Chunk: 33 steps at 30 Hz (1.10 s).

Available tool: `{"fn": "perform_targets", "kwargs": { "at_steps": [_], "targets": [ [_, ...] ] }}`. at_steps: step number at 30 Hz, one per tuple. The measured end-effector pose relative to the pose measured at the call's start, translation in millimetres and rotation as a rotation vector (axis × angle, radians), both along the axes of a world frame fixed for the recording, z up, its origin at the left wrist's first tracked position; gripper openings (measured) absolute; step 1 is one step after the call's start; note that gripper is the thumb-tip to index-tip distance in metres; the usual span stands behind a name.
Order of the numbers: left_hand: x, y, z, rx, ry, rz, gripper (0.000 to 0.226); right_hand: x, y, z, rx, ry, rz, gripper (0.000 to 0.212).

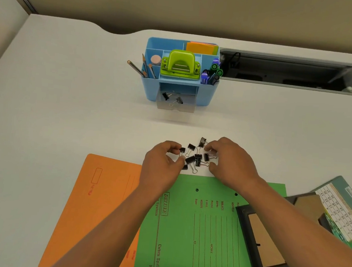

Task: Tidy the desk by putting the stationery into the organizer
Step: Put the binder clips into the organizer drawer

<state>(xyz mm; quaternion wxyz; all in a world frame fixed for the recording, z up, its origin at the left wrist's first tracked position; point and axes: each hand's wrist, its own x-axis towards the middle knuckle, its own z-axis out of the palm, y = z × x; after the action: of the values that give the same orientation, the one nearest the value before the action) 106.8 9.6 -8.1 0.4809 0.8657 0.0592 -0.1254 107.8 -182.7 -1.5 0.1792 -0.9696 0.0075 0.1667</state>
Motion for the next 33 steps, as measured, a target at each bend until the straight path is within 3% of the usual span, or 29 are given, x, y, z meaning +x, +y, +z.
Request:
{"fn": "perform_targets", "kwargs": {
  "at_steps": [6, 12, 17, 25, 29, 33],
  "targets": [
    [4, 0, 4, -0.014, 0.012, 0.000, 0.022, 1, -5, 3, -0.027, -0.001, 0.002, 0.020],
    [16, -8, 18, -0.063, 0.044, -0.044, 0.011, 6, -1, 20, 0.059, -0.149, -0.022, 0.021],
    [31, -16, 39, -0.161, 0.072, -0.091, 0.018, 18, 17, 45, 0.139, -0.286, 0.065, 0.020],
    [72, -14, 64, -0.190, -0.003, 0.105, 0.018, 25, 16, 51, 0.262, -0.360, -0.034, 0.042],
    [103, -16, 65, -0.189, 0.005, 0.243, 0.017, 20, 9, 45, 0.277, -0.313, -0.067, 0.035],
    [112, -17, 62, -0.262, 0.050, 0.247, 0.011, 14, 3, 36, 0.260, -0.281, -0.074, 0.026]
  ]
}}
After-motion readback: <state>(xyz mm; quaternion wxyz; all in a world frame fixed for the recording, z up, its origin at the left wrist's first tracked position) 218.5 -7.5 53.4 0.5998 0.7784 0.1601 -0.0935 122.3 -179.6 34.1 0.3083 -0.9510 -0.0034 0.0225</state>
